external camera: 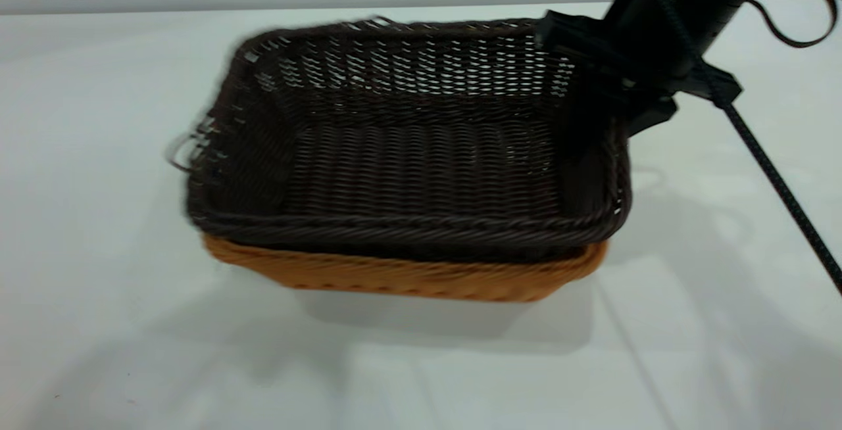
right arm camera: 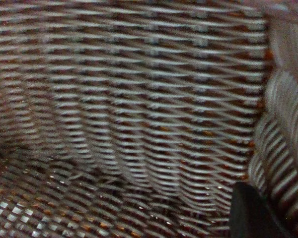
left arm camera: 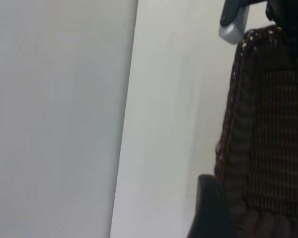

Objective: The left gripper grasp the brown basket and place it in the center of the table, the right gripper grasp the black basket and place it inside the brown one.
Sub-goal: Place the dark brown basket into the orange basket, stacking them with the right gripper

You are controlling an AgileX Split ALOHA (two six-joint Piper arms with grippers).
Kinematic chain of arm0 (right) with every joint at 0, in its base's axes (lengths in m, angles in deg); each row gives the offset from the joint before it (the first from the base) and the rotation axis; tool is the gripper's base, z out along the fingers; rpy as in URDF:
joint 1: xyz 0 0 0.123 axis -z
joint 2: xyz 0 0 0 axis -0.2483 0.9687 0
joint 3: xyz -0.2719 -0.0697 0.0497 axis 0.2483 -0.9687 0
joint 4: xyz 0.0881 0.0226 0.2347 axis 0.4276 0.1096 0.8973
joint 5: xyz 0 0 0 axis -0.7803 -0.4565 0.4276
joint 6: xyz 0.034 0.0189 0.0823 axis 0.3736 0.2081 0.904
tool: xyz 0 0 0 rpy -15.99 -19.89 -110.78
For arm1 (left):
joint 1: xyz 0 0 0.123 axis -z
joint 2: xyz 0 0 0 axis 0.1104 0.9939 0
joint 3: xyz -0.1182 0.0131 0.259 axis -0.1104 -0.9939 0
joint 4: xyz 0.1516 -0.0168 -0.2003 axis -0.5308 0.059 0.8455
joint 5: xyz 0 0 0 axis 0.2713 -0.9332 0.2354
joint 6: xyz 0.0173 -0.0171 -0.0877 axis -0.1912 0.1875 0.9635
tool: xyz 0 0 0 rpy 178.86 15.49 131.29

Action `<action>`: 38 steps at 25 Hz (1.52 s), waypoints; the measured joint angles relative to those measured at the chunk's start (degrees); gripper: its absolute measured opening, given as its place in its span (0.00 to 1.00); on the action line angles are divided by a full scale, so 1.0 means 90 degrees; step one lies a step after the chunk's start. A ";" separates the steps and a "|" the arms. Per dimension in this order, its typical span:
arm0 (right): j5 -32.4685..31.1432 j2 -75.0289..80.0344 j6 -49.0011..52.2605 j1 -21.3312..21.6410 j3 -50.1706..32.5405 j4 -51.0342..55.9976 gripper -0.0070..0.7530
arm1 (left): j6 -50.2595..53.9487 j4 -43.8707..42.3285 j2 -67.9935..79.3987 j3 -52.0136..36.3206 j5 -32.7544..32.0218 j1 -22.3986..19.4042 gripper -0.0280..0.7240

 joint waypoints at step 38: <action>-0.0916 -0.1981 -0.1293 0.0257 0.0043 -0.0186 0.90 | 0.0893 0.0000 -0.1128 0.0000 0.0020 0.0000 0.63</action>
